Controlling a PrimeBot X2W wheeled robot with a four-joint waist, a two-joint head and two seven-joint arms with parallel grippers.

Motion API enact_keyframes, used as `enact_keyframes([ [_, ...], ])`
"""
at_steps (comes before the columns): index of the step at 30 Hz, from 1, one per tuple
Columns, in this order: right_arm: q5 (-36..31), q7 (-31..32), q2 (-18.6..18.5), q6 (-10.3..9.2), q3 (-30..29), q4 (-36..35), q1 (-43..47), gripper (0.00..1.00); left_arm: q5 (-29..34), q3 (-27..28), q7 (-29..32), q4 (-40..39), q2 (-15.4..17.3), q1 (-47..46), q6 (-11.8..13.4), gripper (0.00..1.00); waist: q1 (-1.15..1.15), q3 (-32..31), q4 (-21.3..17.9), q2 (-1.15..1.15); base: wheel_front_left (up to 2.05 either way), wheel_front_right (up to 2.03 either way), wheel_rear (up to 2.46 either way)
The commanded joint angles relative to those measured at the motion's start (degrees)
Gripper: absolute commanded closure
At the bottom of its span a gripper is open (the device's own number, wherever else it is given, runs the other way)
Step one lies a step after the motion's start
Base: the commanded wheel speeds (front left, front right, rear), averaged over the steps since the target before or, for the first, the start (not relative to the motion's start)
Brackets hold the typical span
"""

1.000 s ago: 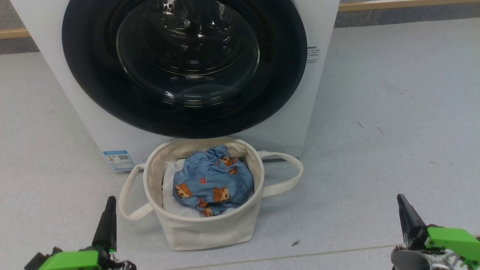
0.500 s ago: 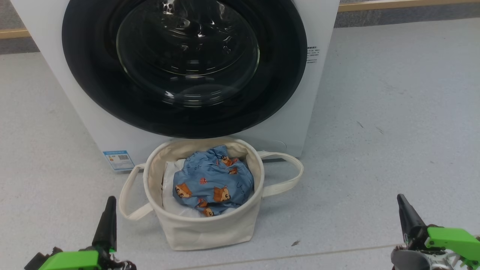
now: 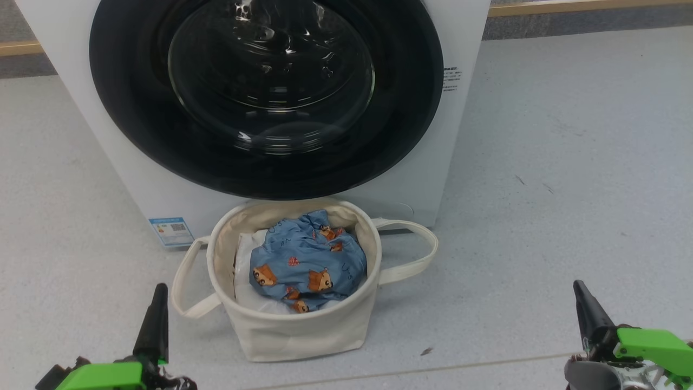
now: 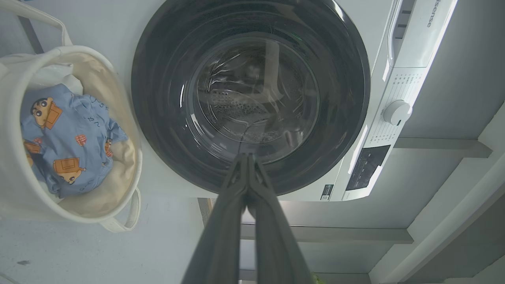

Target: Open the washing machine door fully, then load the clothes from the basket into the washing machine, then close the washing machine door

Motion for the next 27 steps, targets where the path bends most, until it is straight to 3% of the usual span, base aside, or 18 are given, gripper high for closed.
enact_keyframes([
  [1,-0.2,0.5,-0.3,0.01,1.2,-1.8,-2.8,1.00,0.3,2.0,0.5,-1.4,0.4,-2.6,-0.4,1.00,0.00,0.0,0.0,0.00,0.00,0.00,0.00],
  [27,-0.2,0.5,-0.3,0.01,1.2,-1.8,-2.8,1.00,0.3,2.0,0.5,-1.4,0.4,-2.6,-0.4,1.00,0.00,0.0,0.0,0.00,0.00,0.00,0.00],
])
